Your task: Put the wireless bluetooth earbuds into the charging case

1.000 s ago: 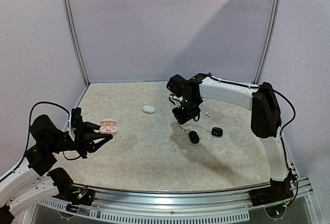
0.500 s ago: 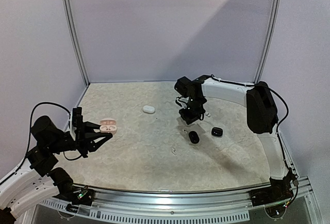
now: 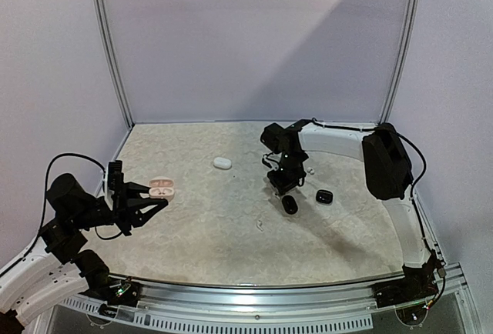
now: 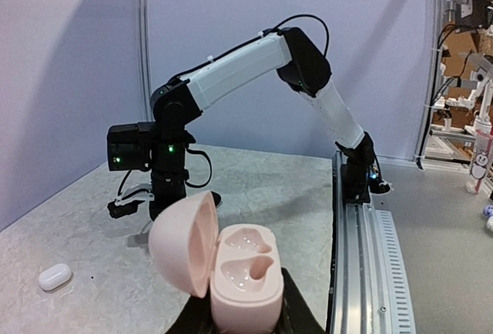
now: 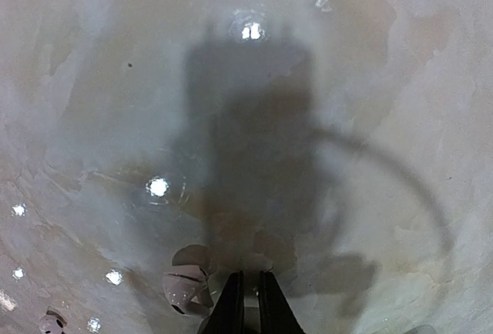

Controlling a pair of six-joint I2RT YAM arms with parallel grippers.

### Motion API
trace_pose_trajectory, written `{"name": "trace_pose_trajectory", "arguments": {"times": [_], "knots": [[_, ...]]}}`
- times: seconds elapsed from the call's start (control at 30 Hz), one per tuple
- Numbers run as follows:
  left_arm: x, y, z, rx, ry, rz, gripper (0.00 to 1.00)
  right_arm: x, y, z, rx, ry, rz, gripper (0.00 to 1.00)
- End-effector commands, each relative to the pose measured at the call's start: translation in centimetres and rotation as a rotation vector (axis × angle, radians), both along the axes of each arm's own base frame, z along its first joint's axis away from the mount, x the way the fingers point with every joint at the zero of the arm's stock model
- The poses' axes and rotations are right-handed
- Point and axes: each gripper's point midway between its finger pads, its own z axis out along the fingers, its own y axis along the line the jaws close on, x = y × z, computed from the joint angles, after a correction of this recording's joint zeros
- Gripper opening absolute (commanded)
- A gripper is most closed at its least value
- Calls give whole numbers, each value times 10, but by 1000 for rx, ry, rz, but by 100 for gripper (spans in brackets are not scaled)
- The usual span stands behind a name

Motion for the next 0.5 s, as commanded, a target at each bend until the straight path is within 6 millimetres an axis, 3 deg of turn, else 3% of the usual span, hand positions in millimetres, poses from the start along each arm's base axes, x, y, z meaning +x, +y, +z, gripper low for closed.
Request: {"name": "trace_pose_trajectory", "arguments": {"times": [0.0, 0.27, 0.47], "knots": [[3, 3, -4, -2, 2, 18, 0, -25, 6, -2, 4, 62, 14, 9], [3, 3, -5, 0, 1, 18, 0, -37, 31, 13, 59, 53, 34, 9], [2, 3, -5, 1, -1, 19, 0, -44, 35, 14, 56, 82, 16, 7]]}}
